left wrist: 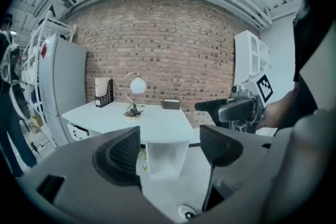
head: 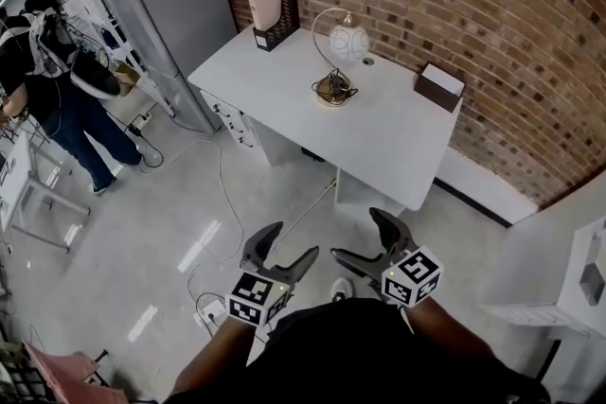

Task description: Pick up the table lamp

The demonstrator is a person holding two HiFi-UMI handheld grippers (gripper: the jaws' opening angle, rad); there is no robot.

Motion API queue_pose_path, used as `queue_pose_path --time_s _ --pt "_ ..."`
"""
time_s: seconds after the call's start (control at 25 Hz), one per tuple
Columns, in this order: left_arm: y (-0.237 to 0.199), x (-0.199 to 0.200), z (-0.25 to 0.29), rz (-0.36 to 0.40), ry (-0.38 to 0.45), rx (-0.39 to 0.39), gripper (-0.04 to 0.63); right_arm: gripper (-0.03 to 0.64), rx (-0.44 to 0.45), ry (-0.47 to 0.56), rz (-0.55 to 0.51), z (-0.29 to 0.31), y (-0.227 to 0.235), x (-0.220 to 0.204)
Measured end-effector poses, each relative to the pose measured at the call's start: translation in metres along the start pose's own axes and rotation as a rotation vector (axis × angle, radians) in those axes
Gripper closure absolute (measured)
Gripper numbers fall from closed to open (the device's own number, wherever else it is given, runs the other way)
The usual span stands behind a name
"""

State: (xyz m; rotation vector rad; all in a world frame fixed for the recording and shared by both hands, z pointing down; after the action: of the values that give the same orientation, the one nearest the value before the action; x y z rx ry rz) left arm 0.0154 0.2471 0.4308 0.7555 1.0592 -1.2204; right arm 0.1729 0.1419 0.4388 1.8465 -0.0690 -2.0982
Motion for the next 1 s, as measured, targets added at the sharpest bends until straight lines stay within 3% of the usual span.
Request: queue_pose_path --time_s 0.24,0.48,0.76,1.0 --pt "-0.023 0.017 0.053 0.011 0.02 0.007 0.242 0.104 0.013 0.02 0.008 0.025 0.053 0.014" --pt "-0.035 0.025 0.088 -0.014 -0.016 0.018 0.242 0.109 0.026 0.0 0.04 0.037 0.089 0.014" --pt "-0.053 0.026 0.109 -0.018 -0.058 0.019 0.242 0.117 0.018 -0.022 0.071 0.049 0.114 0.009" --pt "-0.077 0.033 0.131 0.005 -0.051 -0.026 0.242 0.121 -0.004 -0.025 0.062 0.071 0.13 0.013"
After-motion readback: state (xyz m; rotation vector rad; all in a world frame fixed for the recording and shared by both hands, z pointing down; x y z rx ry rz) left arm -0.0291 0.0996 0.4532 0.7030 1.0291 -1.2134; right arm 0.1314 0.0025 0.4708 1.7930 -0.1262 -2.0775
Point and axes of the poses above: the fingertips, and each gripper's own axes: z forward along the fingers, y to its right, x out of its top, the point moved 7 cm from there along -z, backward along the fingers, and after that the axes turned 2 degrees about y, right-handed, at the moved point
